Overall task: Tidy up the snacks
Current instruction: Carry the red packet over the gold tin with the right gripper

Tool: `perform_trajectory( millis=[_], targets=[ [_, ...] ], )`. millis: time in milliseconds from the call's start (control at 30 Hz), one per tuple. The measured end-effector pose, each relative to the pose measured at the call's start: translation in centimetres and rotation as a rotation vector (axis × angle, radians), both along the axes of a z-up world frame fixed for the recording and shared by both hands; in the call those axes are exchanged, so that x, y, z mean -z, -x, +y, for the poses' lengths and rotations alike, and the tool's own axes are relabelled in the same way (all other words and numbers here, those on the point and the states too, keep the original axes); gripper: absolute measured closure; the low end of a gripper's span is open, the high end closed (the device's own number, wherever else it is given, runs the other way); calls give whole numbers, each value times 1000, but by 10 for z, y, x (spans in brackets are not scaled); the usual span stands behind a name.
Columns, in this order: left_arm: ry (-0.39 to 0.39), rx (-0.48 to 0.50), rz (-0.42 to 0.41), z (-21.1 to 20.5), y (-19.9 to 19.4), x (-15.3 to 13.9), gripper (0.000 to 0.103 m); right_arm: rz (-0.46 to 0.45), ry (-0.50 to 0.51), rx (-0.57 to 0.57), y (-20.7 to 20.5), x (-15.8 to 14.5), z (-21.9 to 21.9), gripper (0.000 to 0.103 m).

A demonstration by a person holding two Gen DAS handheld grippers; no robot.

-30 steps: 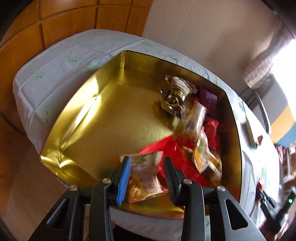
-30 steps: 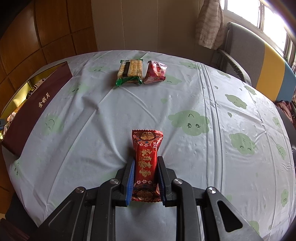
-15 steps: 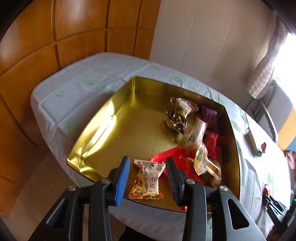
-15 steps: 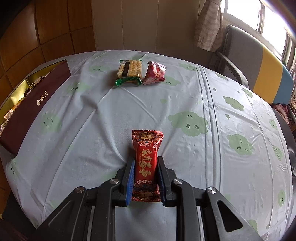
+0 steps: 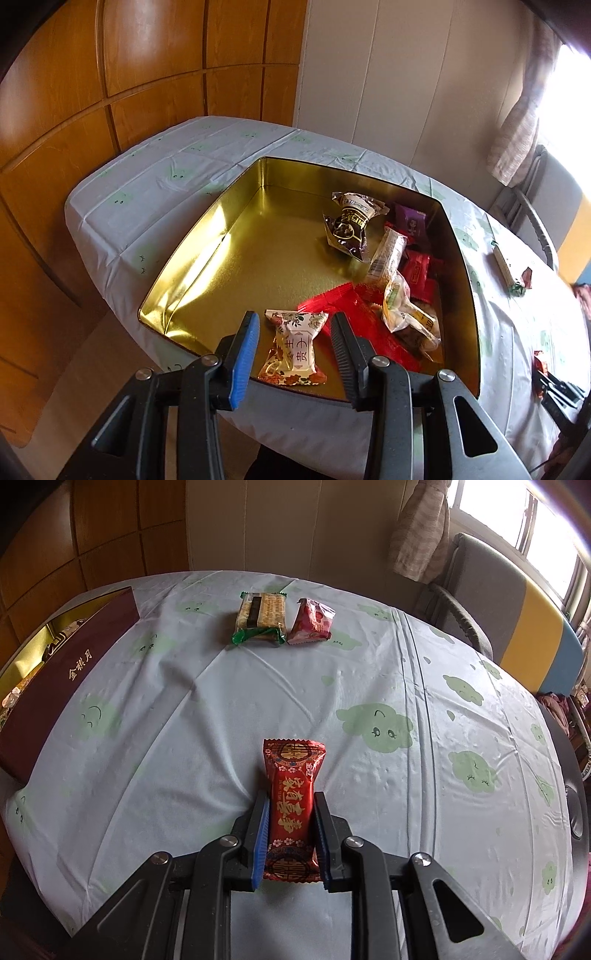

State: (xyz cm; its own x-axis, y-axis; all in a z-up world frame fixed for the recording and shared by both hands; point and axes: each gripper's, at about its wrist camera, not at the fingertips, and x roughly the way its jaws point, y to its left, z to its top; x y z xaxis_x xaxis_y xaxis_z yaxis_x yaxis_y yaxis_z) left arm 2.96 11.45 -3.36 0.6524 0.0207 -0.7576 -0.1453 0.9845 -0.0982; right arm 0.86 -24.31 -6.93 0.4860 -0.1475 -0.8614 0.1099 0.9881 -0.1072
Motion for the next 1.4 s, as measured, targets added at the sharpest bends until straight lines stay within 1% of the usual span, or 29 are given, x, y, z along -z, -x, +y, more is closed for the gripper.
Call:
perform_trajectory(
  millis=[300, 433, 567, 667, 833, 933, 1200, 1300, 1400],
  targets=[
    [14, -2, -1, 4, 5, 1, 62, 38, -31, 5, -2, -2, -2, 81],
    [11, -31, -9, 12, 8, 0, 62, 49, -87, -3, -4, -6, 0, 82],
    [-5, -60, -15, 22, 13, 1, 62, 51, -112, -40, -7, -10, 15, 82],
    [3, -82, -10, 31, 16, 5, 62, 37, -115, -83, -10, -20, 32, 82],
    [8, -115, -10, 44, 20, 7, 62, 2, -151, -200, -18, -44, 68, 82],
    [15, -127, -15, 48, 22, 7, 62, -10, -190, -278, -25, -56, 93, 82],
    [4, -142, -27, 53, 22, 7, 62, -41, -247, -515, -49, -91, 170, 82],
    [3, -152, -20, 57, 20, 10, 62, -46, -263, -585, -61, -100, 200, 82],
    [6, -157, -11, 60, 19, 13, 62, -26, -280, -653, -77, -98, 232, 82]
  ],
)
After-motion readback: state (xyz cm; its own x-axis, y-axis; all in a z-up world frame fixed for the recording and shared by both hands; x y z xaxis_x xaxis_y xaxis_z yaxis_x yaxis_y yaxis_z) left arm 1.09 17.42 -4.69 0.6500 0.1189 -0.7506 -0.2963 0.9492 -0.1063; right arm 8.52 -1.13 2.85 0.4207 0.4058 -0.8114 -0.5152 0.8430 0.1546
